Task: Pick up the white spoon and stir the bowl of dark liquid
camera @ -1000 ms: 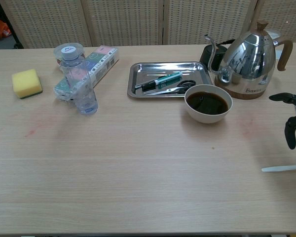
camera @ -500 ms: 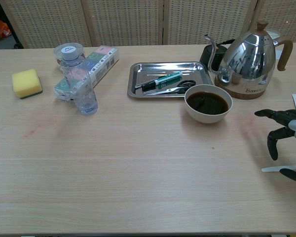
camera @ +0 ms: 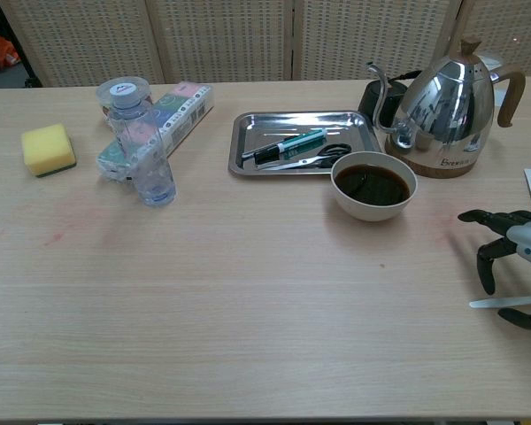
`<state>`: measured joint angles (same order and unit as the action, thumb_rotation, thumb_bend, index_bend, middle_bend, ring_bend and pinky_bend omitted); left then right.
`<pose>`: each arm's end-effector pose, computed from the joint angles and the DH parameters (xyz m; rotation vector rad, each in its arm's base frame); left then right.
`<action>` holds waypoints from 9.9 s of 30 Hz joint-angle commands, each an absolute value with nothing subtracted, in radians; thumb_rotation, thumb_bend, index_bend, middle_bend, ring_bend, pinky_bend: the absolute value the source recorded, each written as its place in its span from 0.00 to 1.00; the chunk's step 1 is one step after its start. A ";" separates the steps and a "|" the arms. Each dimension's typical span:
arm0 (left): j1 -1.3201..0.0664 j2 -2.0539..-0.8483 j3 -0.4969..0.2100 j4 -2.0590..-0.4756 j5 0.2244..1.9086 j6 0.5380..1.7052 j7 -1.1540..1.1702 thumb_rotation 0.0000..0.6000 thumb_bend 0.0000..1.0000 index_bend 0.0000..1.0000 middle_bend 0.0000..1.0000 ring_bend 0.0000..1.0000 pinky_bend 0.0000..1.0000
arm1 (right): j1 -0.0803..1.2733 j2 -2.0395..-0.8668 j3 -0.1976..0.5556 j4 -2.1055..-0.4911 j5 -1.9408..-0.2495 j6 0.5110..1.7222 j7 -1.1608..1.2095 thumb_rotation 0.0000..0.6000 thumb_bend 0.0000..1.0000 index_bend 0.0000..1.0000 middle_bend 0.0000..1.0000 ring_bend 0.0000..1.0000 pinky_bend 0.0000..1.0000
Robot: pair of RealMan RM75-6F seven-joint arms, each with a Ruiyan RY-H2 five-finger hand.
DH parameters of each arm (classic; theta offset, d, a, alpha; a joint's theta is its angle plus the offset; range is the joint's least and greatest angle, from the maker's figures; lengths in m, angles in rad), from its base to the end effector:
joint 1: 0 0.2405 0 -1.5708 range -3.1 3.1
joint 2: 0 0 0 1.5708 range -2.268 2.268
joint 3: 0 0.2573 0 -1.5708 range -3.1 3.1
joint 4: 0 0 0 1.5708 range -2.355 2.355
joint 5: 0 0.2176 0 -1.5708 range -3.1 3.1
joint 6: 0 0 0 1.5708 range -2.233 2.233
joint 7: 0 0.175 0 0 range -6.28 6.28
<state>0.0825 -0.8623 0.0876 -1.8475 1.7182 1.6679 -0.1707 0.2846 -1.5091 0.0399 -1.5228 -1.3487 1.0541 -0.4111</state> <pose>-0.2774 0.1329 0.2041 -1.3698 -1.0299 -1.0358 -0.2650 -0.2446 -0.0360 1.8124 -1.0361 0.6629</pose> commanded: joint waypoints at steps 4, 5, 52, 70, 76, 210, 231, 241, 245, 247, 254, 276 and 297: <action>0.082 -0.863 0.087 -1.848 1.716 1.666 -0.170 1.00 0.01 0.00 0.00 0.00 0.00 | 0.291 -1.509 0.041 -1.530 -1.330 1.055 -0.418 1.00 0.34 0.51 0.00 0.00 0.00; 0.082 -0.862 0.087 -1.849 1.716 1.665 -0.169 1.00 0.01 0.00 0.00 0.00 0.00 | 0.292 -1.508 0.040 -1.532 -1.328 1.055 -0.418 1.00 0.34 0.51 0.00 0.00 0.00; 0.080 -0.856 0.082 -1.850 1.707 1.662 -0.184 1.00 0.01 0.00 0.00 0.00 0.00 | 0.345 -1.546 0.021 -1.514 -1.209 1.023 -0.462 1.00 0.40 0.52 0.00 0.00 0.00; 0.080 -0.856 0.084 -1.850 1.712 1.662 -0.185 1.00 0.01 0.00 0.00 0.00 0.00 | 0.339 -1.464 0.025 -1.632 -1.296 1.069 -0.284 1.00 0.47 0.57 0.00 0.00 0.00; 0.081 -0.858 0.085 -1.851 1.715 1.662 -0.180 1.00 0.01 0.00 0.00 0.00 0.00 | 0.343 -1.392 0.040 -1.721 -1.365 1.090 -0.149 1.00 0.47 0.57 0.00 0.00 0.00; 0.024 -0.825 0.061 -1.869 1.620 1.556 -0.240 1.00 0.01 0.00 0.00 0.00 0.00 | 0.763 -1.712 0.376 -1.253 -1.019 0.769 0.357 1.00 0.62 0.60 0.00 0.00 0.00; 0.023 -0.839 0.075 -1.886 1.655 1.549 -0.184 1.00 0.01 0.00 0.00 0.00 0.00 | 0.683 -1.556 0.314 -1.457 -1.093 0.749 0.396 1.00 0.62 0.60 0.00 0.00 0.00; 0.023 -0.828 0.072 -1.874 1.641 1.553 -0.225 1.00 0.01 0.00 0.00 0.00 0.00 | 0.740 -1.687 0.361 -1.307 -1.031 0.768 0.383 1.00 0.62 0.60 0.00 0.00 0.00; 0.023 -0.826 0.070 -1.871 1.634 1.553 -0.235 1.00 0.01 0.00 0.00 0.00 0.00 | 0.742 -1.681 0.376 -1.288 -1.022 0.770 0.384 1.00 0.62 0.60 0.00 0.00 0.00; 0.022 -0.826 0.070 -1.871 1.632 1.550 -0.234 1.00 0.01 0.00 0.00 0.00 0.00 | 0.734 -1.665 0.374 -1.293 -1.027 0.772 0.383 1.00 0.62 0.60 0.00 0.00 0.00; 0.021 -0.833 0.073 -1.880 1.641 1.545 -0.207 1.00 0.01 0.00 0.00 0.00 0.00 | 0.695 -1.591 0.351 -1.343 -1.055 0.768 0.402 1.00 0.62 0.60 0.00 0.00 0.00; 0.018 -0.836 0.073 -1.885 1.637 1.540 -0.195 1.00 0.01 0.00 0.00 0.00 0.00 | 0.723 -1.609 0.341 -1.402 -1.078 0.759 0.398 1.00 0.65 0.60 0.00 0.00 0.00; 0.020 -0.844 0.080 -1.894 1.656 1.541 -0.165 1.00 0.01 0.00 0.00 0.00 0.00 | 0.638 -1.460 0.322 -1.465 -1.103 0.764 0.460 1.00 0.67 0.60 0.00 0.00 0.00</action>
